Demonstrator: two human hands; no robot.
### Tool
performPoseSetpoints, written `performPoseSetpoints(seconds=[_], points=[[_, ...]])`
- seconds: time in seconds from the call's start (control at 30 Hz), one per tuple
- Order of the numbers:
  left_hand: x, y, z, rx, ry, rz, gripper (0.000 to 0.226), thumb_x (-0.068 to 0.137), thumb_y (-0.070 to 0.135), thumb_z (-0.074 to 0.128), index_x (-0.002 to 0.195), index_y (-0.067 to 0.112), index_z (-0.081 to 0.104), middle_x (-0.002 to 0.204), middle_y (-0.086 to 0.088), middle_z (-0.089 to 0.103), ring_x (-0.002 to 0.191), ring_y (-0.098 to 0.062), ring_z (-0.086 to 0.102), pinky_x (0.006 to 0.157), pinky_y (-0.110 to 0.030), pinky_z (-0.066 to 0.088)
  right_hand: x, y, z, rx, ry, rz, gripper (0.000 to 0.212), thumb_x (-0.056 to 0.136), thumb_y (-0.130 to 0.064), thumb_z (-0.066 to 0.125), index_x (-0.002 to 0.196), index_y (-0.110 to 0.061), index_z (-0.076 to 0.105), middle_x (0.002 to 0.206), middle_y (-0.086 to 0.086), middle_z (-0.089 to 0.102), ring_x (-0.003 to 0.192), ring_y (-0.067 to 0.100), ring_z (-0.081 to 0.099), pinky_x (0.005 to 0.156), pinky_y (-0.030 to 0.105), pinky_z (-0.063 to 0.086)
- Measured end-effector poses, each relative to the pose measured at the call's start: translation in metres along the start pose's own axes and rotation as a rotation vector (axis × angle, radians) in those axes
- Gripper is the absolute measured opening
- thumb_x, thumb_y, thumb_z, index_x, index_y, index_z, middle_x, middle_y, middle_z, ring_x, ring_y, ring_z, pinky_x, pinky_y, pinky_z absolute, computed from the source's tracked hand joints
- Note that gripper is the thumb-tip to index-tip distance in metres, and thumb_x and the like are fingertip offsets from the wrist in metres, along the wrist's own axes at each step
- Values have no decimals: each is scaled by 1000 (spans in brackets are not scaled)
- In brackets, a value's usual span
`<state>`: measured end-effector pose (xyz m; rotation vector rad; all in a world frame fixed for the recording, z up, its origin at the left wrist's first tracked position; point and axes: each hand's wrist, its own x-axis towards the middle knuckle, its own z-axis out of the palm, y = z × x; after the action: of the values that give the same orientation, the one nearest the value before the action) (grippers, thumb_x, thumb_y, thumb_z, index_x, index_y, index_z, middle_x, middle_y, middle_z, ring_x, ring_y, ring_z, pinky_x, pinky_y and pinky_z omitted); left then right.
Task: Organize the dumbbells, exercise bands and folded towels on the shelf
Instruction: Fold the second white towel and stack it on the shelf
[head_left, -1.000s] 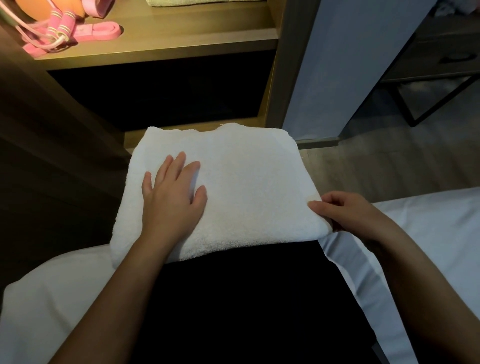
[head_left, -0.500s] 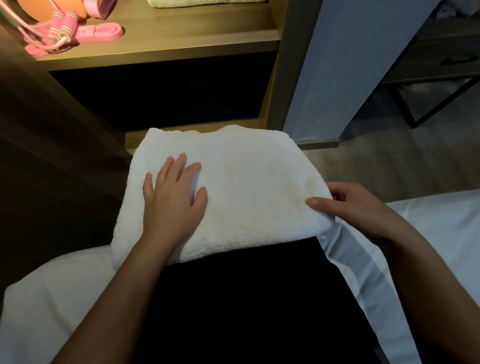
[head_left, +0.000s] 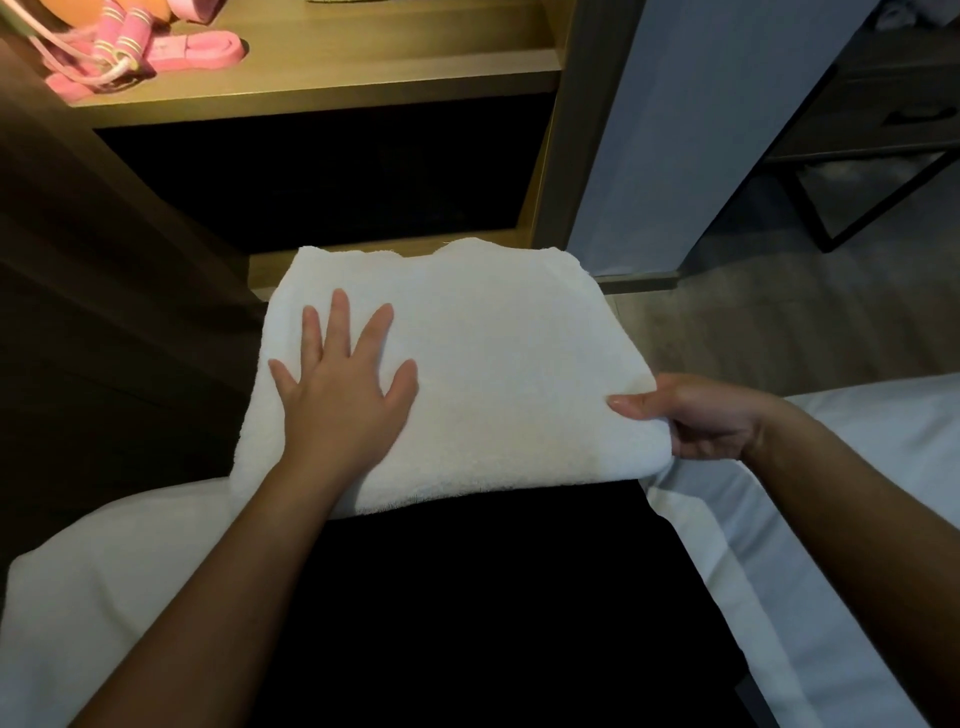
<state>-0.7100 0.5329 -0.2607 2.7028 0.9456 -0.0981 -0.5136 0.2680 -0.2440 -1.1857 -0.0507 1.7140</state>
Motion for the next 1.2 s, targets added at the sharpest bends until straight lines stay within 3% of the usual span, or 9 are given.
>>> performPoseSetpoints(seconds=[0.23, 0.33, 0.43, 0.57, 0.67, 0.83, 0.93, 1.03, 1.2], points=[[-5, -5, -7, -34, -48, -79, 66, 94, 65, 24, 153, 42, 4, 163, 2, -15, 149, -32, -11, 116, -63, 1, -4, 8, 8, -167, 211, -26, 92, 48, -42, 94, 125, -9, 55, 116, 12, 69, 103, 27, 69, 75, 32, 59], [-16, -18, -12, -62, -52, 10, 68, 93, 63, 20, 154, 35, 8, 164, 1, -10, 150, -28, -10, 118, -57, 1, -4, 14, 30, -548, 590, -165, 61, 78, -34, 77, 128, -16, 48, 121, 2, 61, 102, 18, 63, 79, 32, 55], [-39, -30, -17, -141, -28, 174, 71, 90, 60, 24, 153, 28, 22, 164, 3, 3, 151, -19, -3, 119, -50, 5, -2, 32, 52, -988, 931, -459, 70, 86, -28, 71, 145, -20, 34, 139, -2, 45, 124, 17, 47, 103, 38, 43], [-65, -39, -15, -135, 10, 431, 64, 95, 57, 26, 147, 23, 38, 159, 5, 24, 148, -13, 16, 119, -51, 18, 3, 53, 76, -1478, 744, -664, 59, 94, -36, 47, 148, -16, 36, 158, 0, 26, 147, 14, 16, 120, 38, 13], [-71, -40, -10, 111, -4, 553, 76, 88, 68, 36, 150, 24, 30, 161, 0, 20, 149, -23, 16, 117, -52, 15, 20, 68, 92, -1811, 609, -645, 78, 85, -54, 47, 151, -14, 30, 160, 5, 23, 148, 22, 16, 119, 41, 8], [-75, -15, 0, 177, 111, 535, 75, 74, 37, 81, 136, 5, 54, 142, -19, 51, 130, -38, 50, 105, -54, 34, 46, 65, 110, -1928, 721, -616, 88, 62, -23, 86, 139, -2, 49, 145, 19, 46, 132, 40, 46, 106, 56, 35], [-72, -20, -18, 113, 180, 626, 57, 64, 11, 87, 117, 3, 67, 119, -18, 68, 102, -35, 69, 77, -47, 57, 31, 52, 108, -1840, 741, -703, 66, 62, -7, 81, 125, -5, 62, 124, 17, 65, 105, 38, 66, 82, 51, 55], [-67, -25, -36, 97, 126, 693, 53, 62, 11, 87, 111, 7, 68, 99, -13, 73, 74, -33, 72, 54, -41, 58, 16, 39, 108, -1868, 690, -699, 49, 79, -15, 67, 127, -21, 59, 120, 2, 67, 103, 30, 66, 79, 36, 50], [-77, -53, -18, 92, 96, 649, 72, 71, 8, 82, 137, 7, 53, 143, -13, 51, 131, -30, 50, 105, -45, 35, 14, 59, 89, -1877, 680, -677, 67, 75, -3, 78, 137, -4, 52, 142, 17, 50, 127, 37, 53, 100, 51, 44]])
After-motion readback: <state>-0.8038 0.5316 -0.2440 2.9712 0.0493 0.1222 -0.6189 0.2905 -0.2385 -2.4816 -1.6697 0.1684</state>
